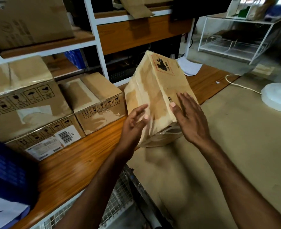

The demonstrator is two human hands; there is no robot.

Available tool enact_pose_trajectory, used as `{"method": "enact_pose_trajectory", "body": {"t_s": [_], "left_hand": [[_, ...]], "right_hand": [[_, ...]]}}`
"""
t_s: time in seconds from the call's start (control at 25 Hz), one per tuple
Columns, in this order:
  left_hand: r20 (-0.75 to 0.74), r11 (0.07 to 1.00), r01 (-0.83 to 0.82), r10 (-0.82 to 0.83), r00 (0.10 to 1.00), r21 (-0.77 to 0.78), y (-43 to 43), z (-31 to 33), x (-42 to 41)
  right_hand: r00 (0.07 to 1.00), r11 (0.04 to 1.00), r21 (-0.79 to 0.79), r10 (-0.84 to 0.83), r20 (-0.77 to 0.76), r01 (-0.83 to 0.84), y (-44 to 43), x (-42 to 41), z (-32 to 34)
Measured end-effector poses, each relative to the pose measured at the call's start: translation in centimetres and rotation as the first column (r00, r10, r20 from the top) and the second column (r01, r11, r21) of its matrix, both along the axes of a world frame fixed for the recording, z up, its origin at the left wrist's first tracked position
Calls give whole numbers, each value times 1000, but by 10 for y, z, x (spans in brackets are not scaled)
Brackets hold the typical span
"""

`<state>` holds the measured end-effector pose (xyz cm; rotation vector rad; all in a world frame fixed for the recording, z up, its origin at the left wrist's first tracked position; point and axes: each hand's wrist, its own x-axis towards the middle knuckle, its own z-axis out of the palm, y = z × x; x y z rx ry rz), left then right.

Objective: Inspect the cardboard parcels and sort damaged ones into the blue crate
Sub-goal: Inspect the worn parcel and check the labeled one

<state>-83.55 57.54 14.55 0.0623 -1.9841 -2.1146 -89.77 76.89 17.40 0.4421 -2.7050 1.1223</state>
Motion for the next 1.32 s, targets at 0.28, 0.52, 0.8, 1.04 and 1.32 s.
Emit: {"method": "enact_pose_trajectory", "body": {"t_s": [0.28,0.52,0.8,1.04,1.32], "left_hand": [[504,971,-189,92,859,144,4,-37,-32],[276,919,-362,311,909,158,8,-27,-31],[-82,903,-395,386,919,-171,-3,-21,-11],[-238,705,-330,230,944,-628,44,2,19],[-162,880,-425,398,903,-210,7,9,-5]], "right_hand": [[976,929,-366,29,215,53,56,-23,-9],[958,822,-560,68,278,104,64,-36,-32],[928,920,-360,-14,371,157,21,-28,-70],[944,978,-208,57,324,13,-28,-35,-20],[939,826,-553,265,220,-104,-9,-35,3]]}}
